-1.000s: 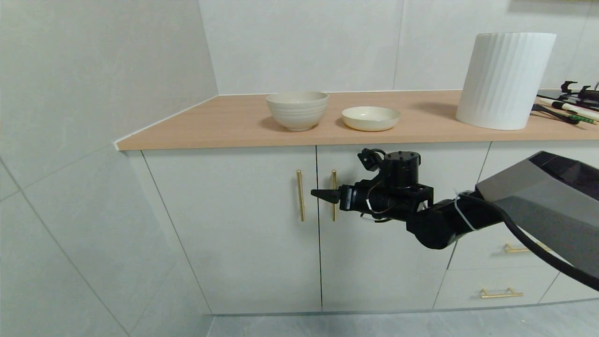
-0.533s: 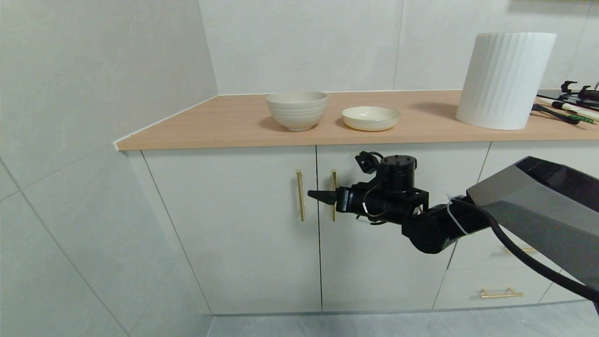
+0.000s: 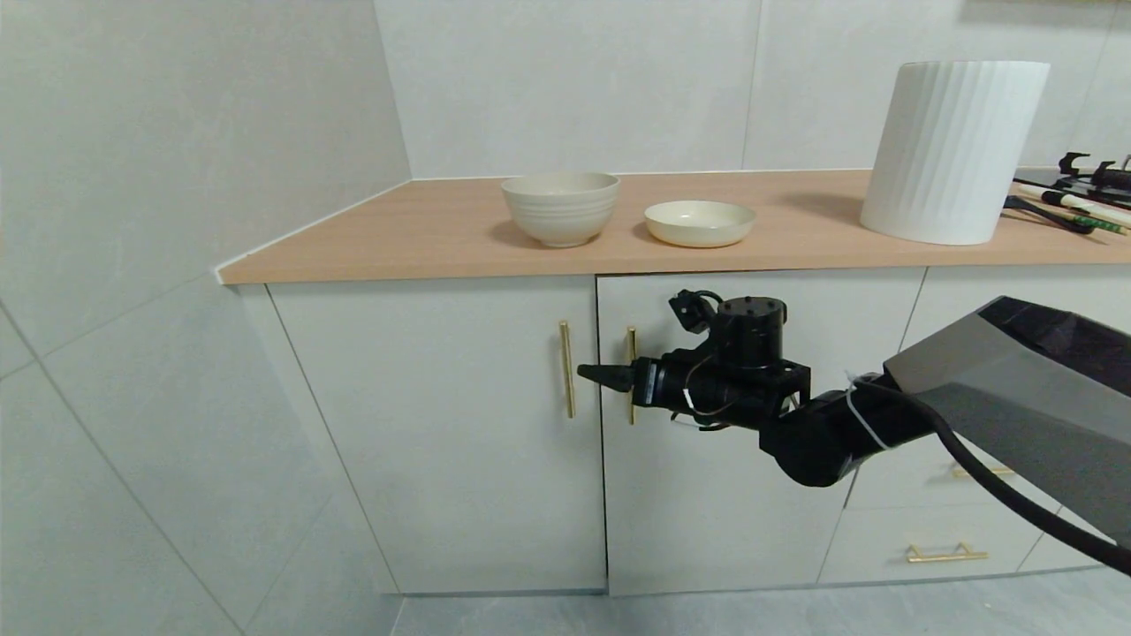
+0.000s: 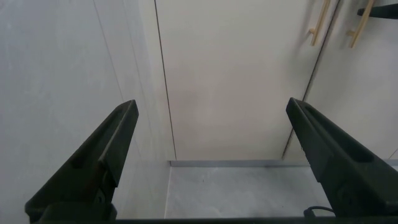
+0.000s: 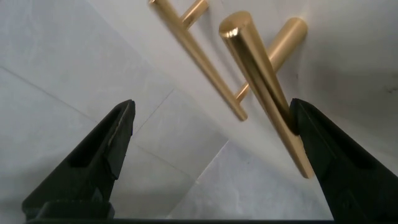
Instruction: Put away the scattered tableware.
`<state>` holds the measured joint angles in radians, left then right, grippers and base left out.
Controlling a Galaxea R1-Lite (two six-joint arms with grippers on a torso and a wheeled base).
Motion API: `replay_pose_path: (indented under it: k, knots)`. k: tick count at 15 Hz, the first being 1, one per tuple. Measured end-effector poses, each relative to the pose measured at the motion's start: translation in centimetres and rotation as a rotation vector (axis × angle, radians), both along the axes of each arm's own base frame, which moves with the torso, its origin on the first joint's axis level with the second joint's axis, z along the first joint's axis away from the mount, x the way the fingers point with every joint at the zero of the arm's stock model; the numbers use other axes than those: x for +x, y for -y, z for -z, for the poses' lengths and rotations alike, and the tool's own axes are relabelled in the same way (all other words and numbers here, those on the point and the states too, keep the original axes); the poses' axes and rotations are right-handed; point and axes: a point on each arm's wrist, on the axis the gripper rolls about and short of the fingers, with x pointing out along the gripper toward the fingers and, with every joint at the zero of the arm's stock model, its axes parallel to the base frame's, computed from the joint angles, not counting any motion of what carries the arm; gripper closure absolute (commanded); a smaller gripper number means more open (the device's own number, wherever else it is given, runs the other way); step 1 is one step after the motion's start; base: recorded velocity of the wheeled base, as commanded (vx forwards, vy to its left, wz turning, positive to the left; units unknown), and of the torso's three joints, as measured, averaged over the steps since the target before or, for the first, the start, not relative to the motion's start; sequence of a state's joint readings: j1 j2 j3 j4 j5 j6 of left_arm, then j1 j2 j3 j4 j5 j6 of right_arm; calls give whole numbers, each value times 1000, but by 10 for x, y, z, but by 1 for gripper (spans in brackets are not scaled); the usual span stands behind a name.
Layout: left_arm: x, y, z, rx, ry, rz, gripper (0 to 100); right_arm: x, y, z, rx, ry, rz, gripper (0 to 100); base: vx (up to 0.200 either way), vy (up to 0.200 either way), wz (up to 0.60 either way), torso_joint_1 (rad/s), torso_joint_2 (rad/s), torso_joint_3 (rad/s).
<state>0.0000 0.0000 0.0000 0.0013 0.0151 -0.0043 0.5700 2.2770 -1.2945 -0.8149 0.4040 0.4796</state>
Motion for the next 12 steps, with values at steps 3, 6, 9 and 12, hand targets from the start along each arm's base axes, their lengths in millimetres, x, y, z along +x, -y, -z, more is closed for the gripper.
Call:
replay_pose_path:
  k: [3, 6, 9, 12]
  knots:
    - [0, 0, 0, 0, 0, 0, 0, -10, 0, -3, -3, -12, -33, 0, 0, 0, 0, 0, 0, 0]
    - [0, 0, 0, 0, 0, 0, 0, -30, 10, -4, -8, -36, -77, 0, 0, 0, 0, 0, 0, 0]
    - [0, 0, 0, 0, 0, 0, 0, -59, 27, 0, 1, -47, -159, 0, 0, 0, 0, 0, 0, 0]
    - [0, 0, 0, 0, 0, 0, 0, -91, 47, -4, 13, -61, -249, 0, 0, 0, 0, 0, 0, 0]
